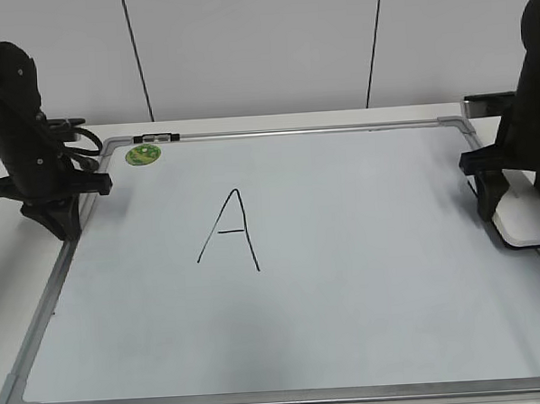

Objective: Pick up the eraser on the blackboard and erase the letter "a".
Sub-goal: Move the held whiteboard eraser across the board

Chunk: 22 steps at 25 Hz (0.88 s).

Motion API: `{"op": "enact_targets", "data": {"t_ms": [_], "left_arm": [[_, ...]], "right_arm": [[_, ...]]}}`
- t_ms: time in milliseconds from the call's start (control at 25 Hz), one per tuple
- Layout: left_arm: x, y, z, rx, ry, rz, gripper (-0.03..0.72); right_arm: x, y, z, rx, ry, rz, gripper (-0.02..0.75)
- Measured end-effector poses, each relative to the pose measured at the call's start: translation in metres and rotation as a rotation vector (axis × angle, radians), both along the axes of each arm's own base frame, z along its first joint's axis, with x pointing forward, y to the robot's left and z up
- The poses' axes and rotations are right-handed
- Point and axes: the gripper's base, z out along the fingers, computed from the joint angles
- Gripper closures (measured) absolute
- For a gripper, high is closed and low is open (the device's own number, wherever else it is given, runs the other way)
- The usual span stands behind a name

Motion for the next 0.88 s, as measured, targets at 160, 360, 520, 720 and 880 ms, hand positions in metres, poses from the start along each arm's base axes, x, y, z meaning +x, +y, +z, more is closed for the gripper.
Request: {"op": "enact_targets", "data": {"t_ms": [160,360,520,720,880], "left_arm": [[0.0,0.0,0.0,0.0,0.0,0.0,0.624],[0.0,0.0,0.0,0.0,0.0,0.0,0.624],[0.0,0.0,0.0,0.0,0.0,0.0,0.623],[0.0,0.0,0.0,0.0,0.0,0.0,0.623],[0.0,0.0,0.0,0.0,0.0,0.0,0.623]], "right_arm": [[0.001,0.002,-0.009,0.019,0.02,-0.008,0.209],[0.002,0.002,-0.02,0.019,0.044,-0.007,0.209],[0.002,0.002,-0.02,0.019,0.043,-0.007,0.209],[0.003,0.002,-0.019,0.018,0.04,-0.019,0.127],[0.003,0.003,-0.019,0.028,0.039,-0.032,0.071]]}}
